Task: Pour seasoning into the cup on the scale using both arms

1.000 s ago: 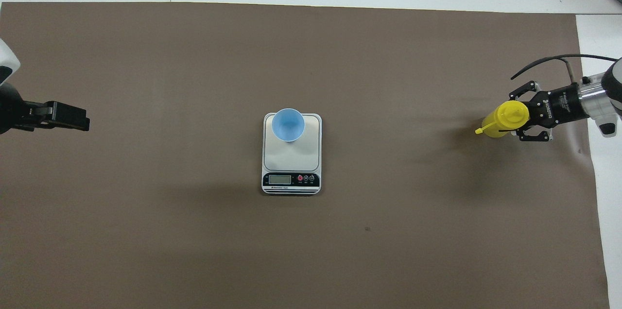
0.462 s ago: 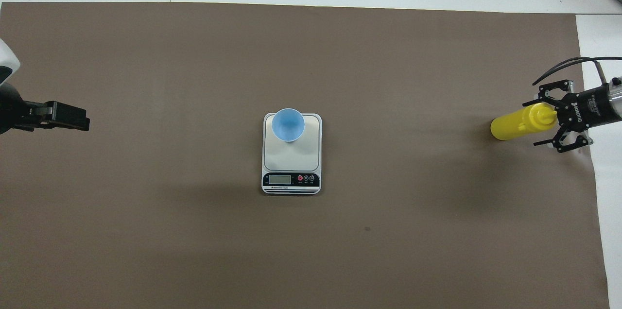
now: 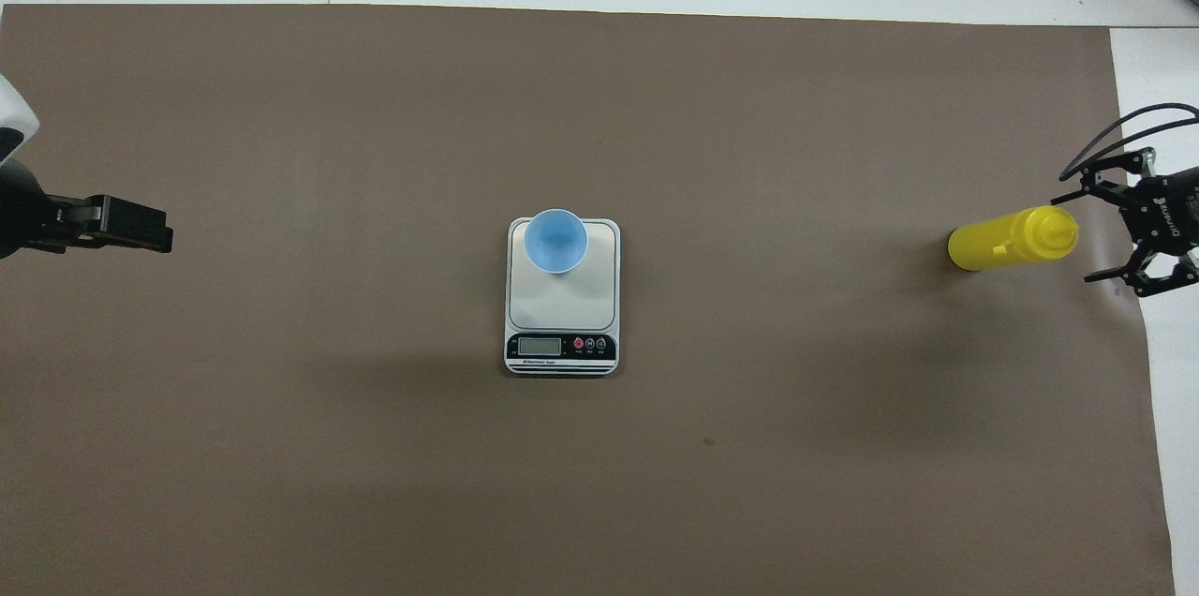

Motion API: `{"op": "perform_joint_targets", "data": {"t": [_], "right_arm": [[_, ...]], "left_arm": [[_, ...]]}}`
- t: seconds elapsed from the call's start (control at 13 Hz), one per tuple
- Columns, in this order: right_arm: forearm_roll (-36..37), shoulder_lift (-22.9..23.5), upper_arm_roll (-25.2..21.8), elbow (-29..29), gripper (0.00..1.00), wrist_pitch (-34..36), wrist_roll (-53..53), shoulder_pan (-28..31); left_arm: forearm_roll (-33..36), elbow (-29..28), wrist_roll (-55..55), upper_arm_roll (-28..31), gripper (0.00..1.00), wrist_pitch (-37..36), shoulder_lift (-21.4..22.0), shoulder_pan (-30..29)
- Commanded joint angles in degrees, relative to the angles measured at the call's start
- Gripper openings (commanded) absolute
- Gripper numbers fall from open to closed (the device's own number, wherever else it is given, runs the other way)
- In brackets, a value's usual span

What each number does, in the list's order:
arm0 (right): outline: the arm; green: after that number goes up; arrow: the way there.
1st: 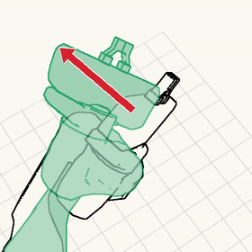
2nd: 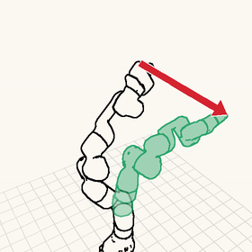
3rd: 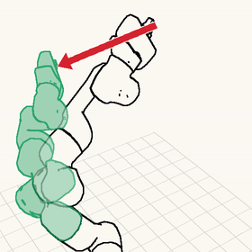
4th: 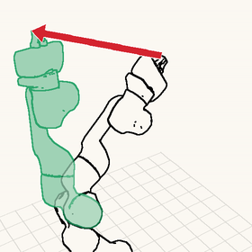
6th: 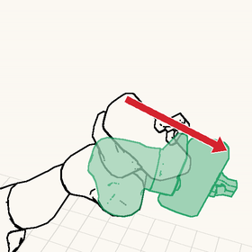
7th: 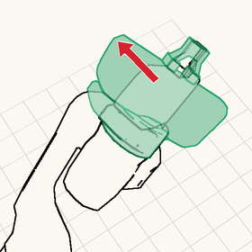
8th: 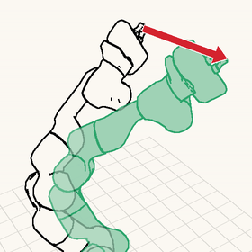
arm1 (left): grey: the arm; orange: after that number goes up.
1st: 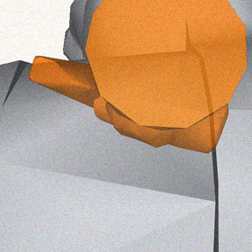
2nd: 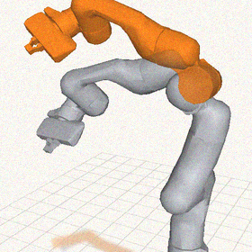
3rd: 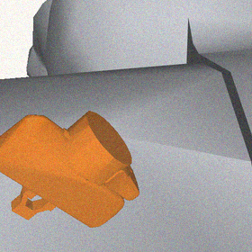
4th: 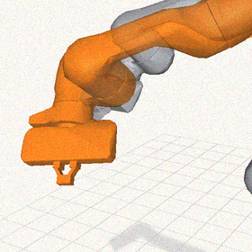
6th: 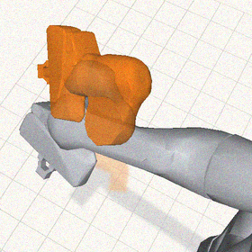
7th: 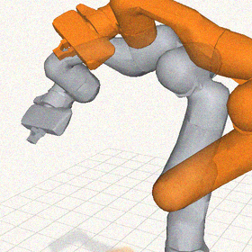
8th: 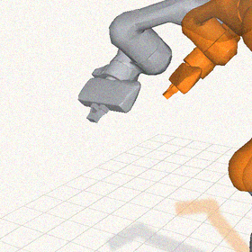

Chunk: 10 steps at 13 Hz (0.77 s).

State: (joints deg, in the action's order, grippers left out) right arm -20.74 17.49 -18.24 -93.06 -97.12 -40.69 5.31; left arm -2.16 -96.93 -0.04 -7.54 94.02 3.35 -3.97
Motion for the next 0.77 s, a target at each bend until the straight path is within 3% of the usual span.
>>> {"op": "perform_joint_targets", "data": {"t": [0.0,0.23,0.46,0.69], "right_arm": [[2.0,-3.7,0.8,-1.5,1.00,-1.1,3.9,-0.4],[3.1,-5.4,1.3,-1.5,1.00,-1.1,8.1,-3.1],[12.5,-8.0,1.5,-1.7,1.00,-0.3,13.2,-9.9],[15.5,-11.1,1.5,-1.9,1.00,0.5,22.3,-14.5]], "left_arm": [[-1.0,-1.7,0.7,-0.5,1.00,0.5,1.7,-1.0],[-1.0,-1.7,0.7,-0.5,1.00,0.5,1.7,-1.0],[-1.0,-1.7,0.7,-0.5,1.00,0.5,1.7,-1.0],[-1.0,-1.7,0.7,-0.5,1.00,0.5,1.7,-1.0]]}}
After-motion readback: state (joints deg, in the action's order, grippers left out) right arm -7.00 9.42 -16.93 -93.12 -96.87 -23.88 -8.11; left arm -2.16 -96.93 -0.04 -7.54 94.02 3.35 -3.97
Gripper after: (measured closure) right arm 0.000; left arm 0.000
